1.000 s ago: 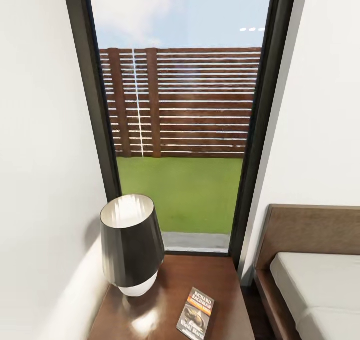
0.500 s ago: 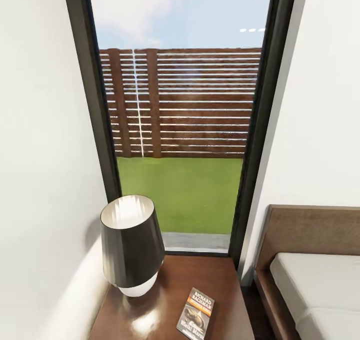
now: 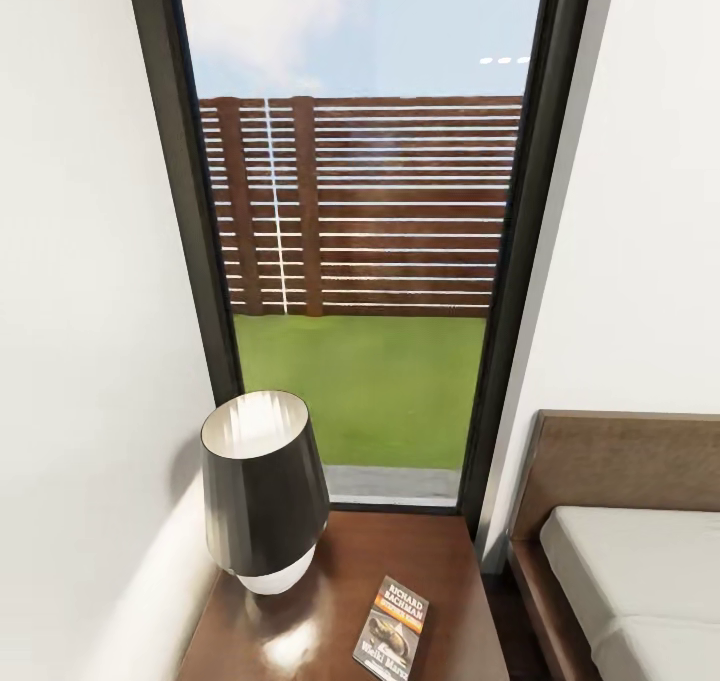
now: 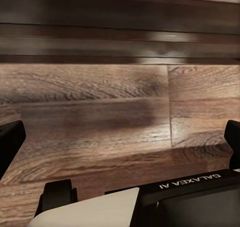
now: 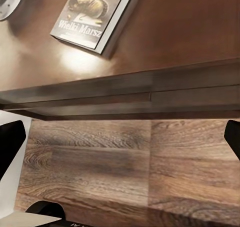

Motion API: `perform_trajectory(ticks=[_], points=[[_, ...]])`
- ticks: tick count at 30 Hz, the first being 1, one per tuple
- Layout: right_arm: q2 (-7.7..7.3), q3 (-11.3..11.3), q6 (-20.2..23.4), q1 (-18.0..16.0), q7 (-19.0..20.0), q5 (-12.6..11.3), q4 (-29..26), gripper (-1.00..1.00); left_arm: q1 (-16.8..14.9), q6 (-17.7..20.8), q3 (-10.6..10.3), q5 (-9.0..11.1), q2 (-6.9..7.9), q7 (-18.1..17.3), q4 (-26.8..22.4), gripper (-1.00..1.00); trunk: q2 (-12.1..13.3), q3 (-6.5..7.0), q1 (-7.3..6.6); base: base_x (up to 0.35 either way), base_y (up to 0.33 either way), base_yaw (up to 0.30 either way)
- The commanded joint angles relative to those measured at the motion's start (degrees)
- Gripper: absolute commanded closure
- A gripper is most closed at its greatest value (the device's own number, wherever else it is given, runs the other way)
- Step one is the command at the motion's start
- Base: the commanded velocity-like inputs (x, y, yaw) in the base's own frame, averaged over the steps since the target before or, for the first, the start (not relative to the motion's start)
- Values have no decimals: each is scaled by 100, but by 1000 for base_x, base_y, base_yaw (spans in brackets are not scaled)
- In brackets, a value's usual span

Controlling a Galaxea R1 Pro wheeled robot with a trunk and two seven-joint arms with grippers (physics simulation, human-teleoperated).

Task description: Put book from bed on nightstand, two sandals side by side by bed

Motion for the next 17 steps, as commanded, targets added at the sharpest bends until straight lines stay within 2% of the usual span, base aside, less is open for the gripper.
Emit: perform_trajectory(ticks=[1,17], points=[[7,50,-32,-11,31,-59,22,-100,-4,-22,49,-58,0,-15,5,-100,-3,-6,0,0,0,0],[14,51,-33,-10,31,-59,23,-100,-4,-22,48,-66,-2,-16,5,-100,-3,-6,0,0,0,0]])
